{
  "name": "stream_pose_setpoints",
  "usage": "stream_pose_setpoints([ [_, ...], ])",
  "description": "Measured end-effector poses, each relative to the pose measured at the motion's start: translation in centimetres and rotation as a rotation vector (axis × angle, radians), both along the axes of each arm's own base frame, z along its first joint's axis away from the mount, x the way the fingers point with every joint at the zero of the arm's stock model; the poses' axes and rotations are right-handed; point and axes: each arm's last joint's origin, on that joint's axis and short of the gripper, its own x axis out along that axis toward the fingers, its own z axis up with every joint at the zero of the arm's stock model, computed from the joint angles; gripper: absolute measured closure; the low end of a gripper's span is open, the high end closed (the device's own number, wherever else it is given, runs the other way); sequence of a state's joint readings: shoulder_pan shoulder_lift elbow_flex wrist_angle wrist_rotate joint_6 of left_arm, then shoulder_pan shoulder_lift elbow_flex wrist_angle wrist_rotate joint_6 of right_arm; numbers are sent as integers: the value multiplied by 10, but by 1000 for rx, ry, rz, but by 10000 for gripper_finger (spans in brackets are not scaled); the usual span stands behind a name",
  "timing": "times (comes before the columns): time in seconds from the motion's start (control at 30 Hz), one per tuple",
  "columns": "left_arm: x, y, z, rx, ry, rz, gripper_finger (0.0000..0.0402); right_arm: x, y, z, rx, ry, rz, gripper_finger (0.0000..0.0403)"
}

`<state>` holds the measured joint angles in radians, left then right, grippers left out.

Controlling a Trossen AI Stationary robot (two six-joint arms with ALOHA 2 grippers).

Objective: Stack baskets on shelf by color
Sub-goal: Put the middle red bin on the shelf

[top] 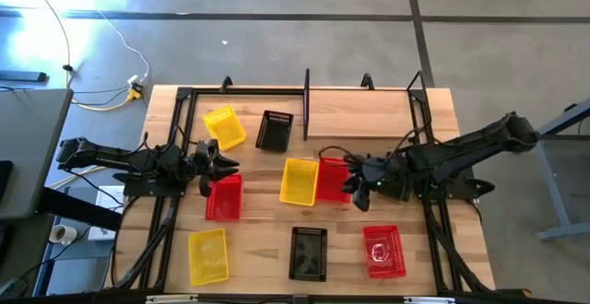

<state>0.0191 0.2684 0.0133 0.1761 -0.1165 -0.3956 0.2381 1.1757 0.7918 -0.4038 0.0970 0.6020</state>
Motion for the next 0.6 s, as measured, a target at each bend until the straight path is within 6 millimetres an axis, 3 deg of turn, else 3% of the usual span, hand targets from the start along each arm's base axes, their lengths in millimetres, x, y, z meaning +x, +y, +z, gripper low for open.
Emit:
stream_pose_setpoints([
  [0.4,0,0,0,-45,-6,3,305,25,10,-30,-35,62,133,234],
  [0.6,0,0,0,-45,-7,3,305,35,13,-49,-33,117,153,226],
])
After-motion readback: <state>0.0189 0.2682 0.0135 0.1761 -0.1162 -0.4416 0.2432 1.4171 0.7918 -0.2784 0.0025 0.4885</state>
